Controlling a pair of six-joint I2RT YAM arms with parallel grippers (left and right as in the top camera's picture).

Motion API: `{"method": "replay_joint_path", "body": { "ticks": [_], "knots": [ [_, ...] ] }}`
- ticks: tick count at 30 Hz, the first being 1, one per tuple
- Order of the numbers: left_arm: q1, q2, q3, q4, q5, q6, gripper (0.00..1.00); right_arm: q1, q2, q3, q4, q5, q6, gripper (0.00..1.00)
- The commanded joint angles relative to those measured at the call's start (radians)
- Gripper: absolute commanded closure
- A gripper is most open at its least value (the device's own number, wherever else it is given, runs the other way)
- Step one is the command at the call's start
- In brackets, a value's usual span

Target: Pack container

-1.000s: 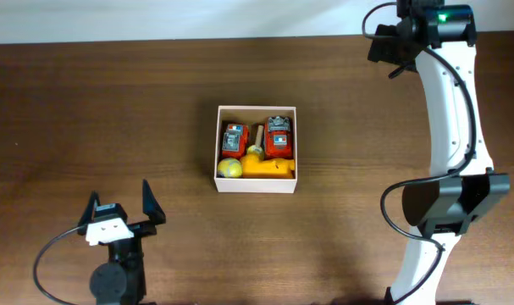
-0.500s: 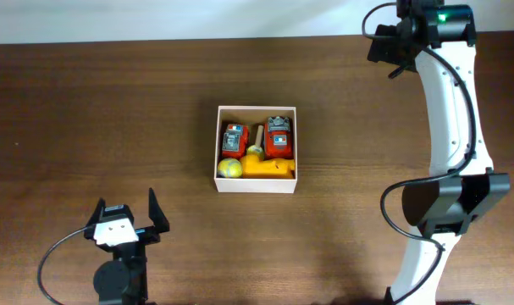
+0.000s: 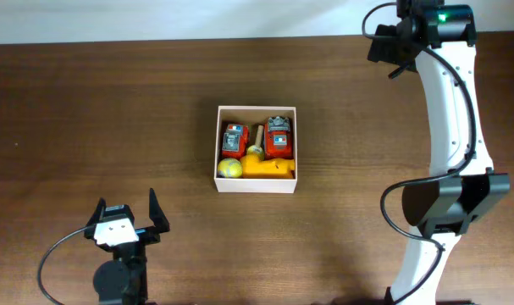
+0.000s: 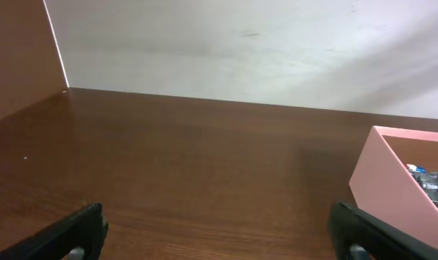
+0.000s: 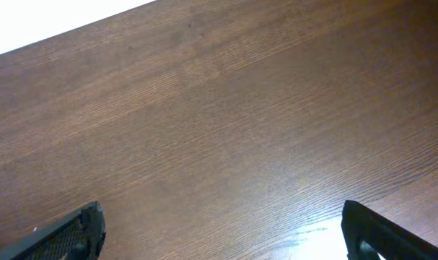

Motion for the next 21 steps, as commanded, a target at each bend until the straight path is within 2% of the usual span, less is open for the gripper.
{"method": "replay_joint_path", "body": {
  "ticks": [1, 10, 15, 21],
  "knots": [
    [0.006, -0.012, -0.002, -0.007, 0.015, 0.016, 0.01, -0.007, -0.003, -0.005, 0.001, 0.012, -0.006, 0.01],
    [0.006, -0.012, -0.002, -0.007, 0.015, 0.016, 0.01, -0.007, -0.003, -0.005, -0.009, 0.016, -0.007, 0.01],
    [0.006, -0.012, -0.002, -0.007, 0.015, 0.016, 0.01, -0.007, -0.011, -0.004, -0.115, -0.049, -0.006, 0.01],
    [0.006, -0.012, -0.002, -0.007, 0.015, 0.016, 0.01, 0.029, -0.173, -0.009, -0.203, -0.072, -0.016, 0.01]
  ]
}}
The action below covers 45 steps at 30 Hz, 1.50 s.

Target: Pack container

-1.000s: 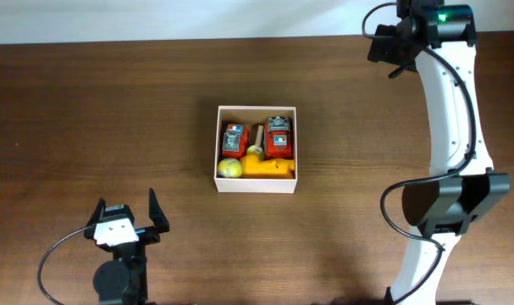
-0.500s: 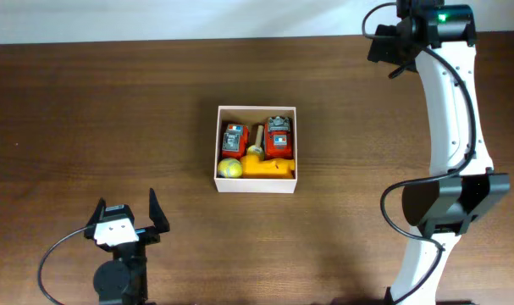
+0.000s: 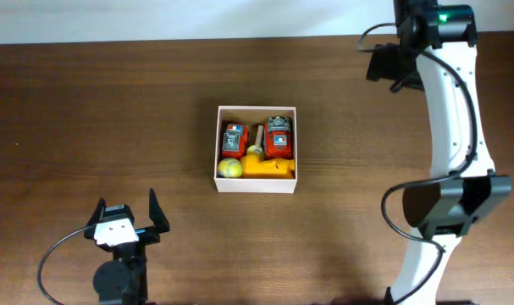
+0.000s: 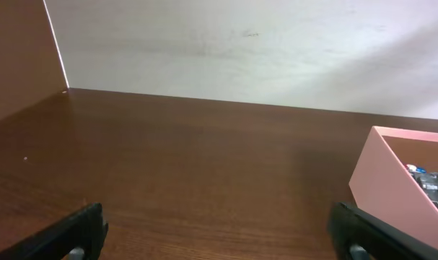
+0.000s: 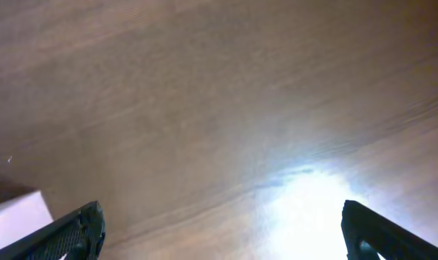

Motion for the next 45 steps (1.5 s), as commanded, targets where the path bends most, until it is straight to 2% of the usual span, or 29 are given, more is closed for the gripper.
{"method": "replay_joint_path", "body": {
  "ticks": [1, 7, 11, 15, 22, 23, 24, 29, 36, 45],
  "knots": [
    [0.006, -0.011, -0.002, -0.006, 0.015, 0.016, 0.01, 0.031, -0.193, -0.003, -0.004, -0.026, -0.031, 0.01],
    [0.006, -0.011, -0.002, -0.006, 0.015, 0.016, 0.01, 0.045, -0.428, -0.07, 0.022, -0.025, -0.067, 0.01],
    [0.006, -0.011, -0.002, -0.006, 0.015, 0.016, 0.01, 0.043, -0.611, -0.255, 0.126, -0.024, -0.07, 0.01],
    [0.006, -0.011, -0.002, -0.006, 0.015, 0.016, 0.01, 0.018, -0.816, -0.564, 0.354, -0.046, -0.073, 0.01],
    [0.006, -0.011, -0.002, -0.006, 0.015, 0.016, 0.01, -0.046, -1.215, -1.252, 0.88, -0.208, -0.092, 0.01],
    [0.006, -0.011, -0.002, -0.006, 0.015, 0.016, 0.01, -0.055, -1.323, -1.431, 1.012, -0.231, -0.092, 0.01],
    [0.006, -0.011, -0.002, -0.006, 0.015, 0.016, 0.01, -0.058, -1.387, -1.532, 1.081, -0.241, -0.092, 0.01],
    [0.006, -0.011, -0.002, -0.006, 0.015, 0.016, 0.01, -0.061, -1.651, -1.918, 1.303, -0.285, -0.092, 0.01],
    [0.006, -0.011, -0.002, -0.006, 0.016, 0.016, 0.01, -0.068, -1.861, -2.158, 1.361, -0.312, -0.11, 0.01],
    [0.006, -0.011, -0.002, -0.006, 0.015, 0.016, 0.01, -0.074, -1.999, -2.295, 1.353, -0.317, -0.141, 0.01]
  ]
}}
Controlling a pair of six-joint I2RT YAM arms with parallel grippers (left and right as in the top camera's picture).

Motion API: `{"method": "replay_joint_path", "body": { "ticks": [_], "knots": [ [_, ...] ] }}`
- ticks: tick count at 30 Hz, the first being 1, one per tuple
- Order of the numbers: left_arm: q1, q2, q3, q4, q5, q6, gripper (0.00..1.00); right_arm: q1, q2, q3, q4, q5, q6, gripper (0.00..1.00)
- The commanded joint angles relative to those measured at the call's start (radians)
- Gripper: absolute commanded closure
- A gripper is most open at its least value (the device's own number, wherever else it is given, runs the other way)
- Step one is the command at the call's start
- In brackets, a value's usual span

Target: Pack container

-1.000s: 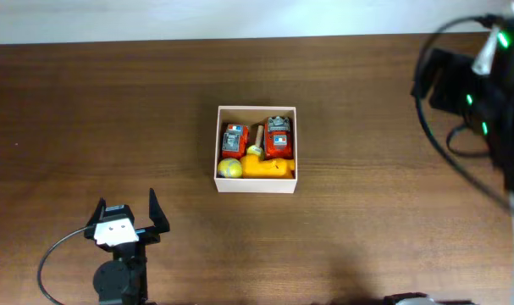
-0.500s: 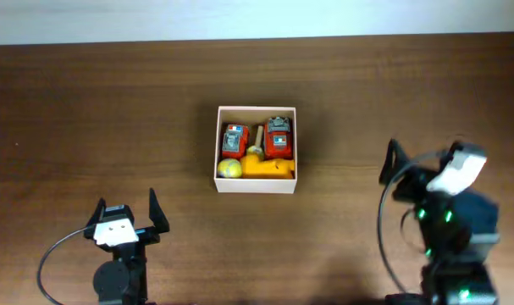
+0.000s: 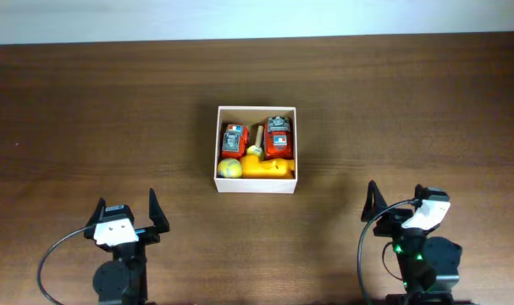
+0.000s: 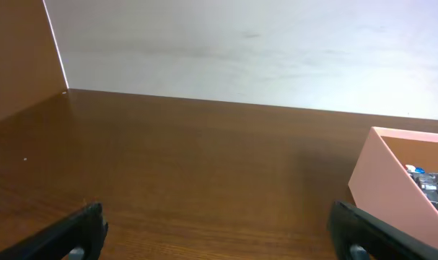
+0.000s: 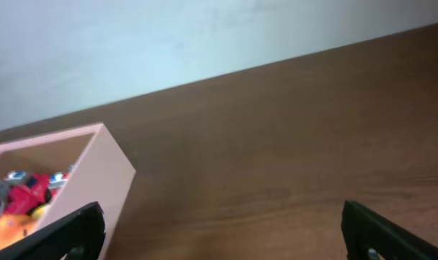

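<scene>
A white open box (image 3: 257, 183) stands at the table's middle. Inside lie two red toy robots (image 3: 233, 138) (image 3: 278, 135), a yellow ball (image 3: 229, 168) and an orange-yellow piece (image 3: 267, 167). The box shows as a pink wall at the right of the left wrist view (image 4: 392, 184) and at the left of the right wrist view (image 5: 74, 180). My left gripper (image 3: 125, 216) sits open at the front left, nothing between its fingers. My right gripper (image 3: 399, 205) sits open at the front right, also with nothing in it.
The brown wooden table (image 3: 113, 110) runs to a white wall at the back (image 4: 240, 50). Cables loop beside both arm bases at the front edge.
My right arm was stretched to the far right corner of the table. Now it is folded at the front right, its open gripper facing the box. The left arm and box are unchanged.
My right arm reached far back at the right, its gripper open over bare table, and shifted slightly there. Now it rests folded at the front right. The box's contents and the left gripper stayed the same throughout.
</scene>
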Motion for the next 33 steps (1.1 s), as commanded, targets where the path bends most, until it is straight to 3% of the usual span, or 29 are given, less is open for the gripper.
{"method": "replay_joint_path", "body": {
  "ticks": [1, 13, 33],
  "knots": [
    [0.006, -0.008, -0.002, -0.005, 0.014, 0.016, 0.01, -0.01, -0.047, -0.043, 0.003, -0.014, -0.024, 0.02],
    [0.006, -0.008, -0.002, -0.005, 0.014, 0.016, 0.01, -0.008, -0.122, -0.083, 0.007, -0.01, -0.174, 0.01],
    [0.006, -0.008, -0.002, -0.005, 0.014, 0.016, 0.01, 0.034, -0.159, -0.083, 0.008, -0.014, -0.177, 0.01]
  ]
}}
